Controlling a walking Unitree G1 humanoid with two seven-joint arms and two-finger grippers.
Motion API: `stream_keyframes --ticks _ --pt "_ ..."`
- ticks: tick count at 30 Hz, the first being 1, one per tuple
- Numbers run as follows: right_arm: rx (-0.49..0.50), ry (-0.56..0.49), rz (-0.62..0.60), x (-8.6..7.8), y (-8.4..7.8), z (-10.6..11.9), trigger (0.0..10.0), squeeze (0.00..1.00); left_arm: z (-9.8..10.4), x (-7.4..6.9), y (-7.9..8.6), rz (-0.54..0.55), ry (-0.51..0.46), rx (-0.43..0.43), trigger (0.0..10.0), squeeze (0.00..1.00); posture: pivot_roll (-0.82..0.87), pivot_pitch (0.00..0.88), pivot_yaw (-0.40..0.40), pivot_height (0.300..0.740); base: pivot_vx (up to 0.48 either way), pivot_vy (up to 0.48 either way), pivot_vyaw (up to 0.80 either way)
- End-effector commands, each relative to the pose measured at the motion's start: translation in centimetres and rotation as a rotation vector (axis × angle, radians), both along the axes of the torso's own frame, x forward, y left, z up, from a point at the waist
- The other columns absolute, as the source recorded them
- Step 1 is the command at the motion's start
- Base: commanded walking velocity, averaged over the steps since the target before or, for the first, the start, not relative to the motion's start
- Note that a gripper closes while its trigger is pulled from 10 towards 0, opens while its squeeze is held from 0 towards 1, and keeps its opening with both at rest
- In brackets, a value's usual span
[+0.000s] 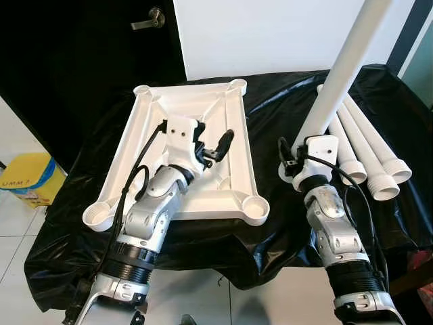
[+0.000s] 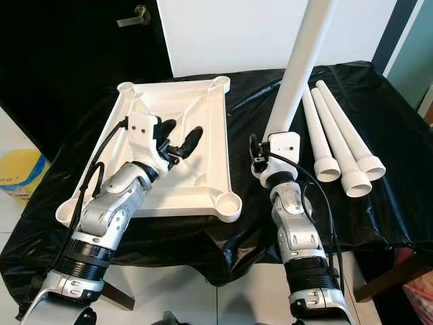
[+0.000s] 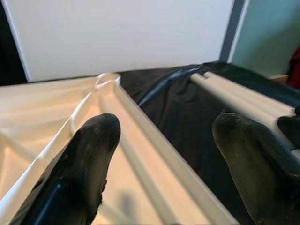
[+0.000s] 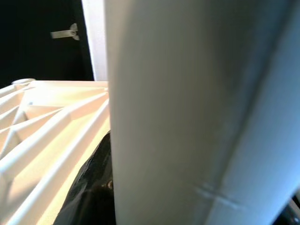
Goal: Building children table
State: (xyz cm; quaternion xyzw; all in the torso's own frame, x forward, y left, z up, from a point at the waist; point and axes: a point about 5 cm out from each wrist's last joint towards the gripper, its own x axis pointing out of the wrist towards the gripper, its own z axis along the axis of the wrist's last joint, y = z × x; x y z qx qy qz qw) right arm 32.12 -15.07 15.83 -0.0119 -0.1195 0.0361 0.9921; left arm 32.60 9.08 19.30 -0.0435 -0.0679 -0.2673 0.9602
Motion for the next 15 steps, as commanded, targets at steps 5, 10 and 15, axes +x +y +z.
stream_keyframes --ticks 5,10,15 --pt "0.001 -0.017 0.005 -0.2 0.1 0.1 10.0 0.00 -0.5 0.6 1.4 0.124 0.022 0.008 10.0 0.00 -0.11 0.000 0.036 0.740 0.000 0.000 -0.10" --pt "-0.004 -0.009 0.004 -0.1 0.1 0.0 10.0 0.00 -0.6 0.7 1.7 0.134 0.025 0.015 10.0 0.00 -0.10 0.000 0.033 0.740 0.000 0.000 -0.68" --pt "-0.006 -0.007 -0.006 0.0 -0.1 0.0 10.0 0.00 -0.6 0.8 2.1 0.147 0.032 0.006 10.0 0.00 -0.10 0.000 0.036 0.740 0.000 0.000 -0.80"
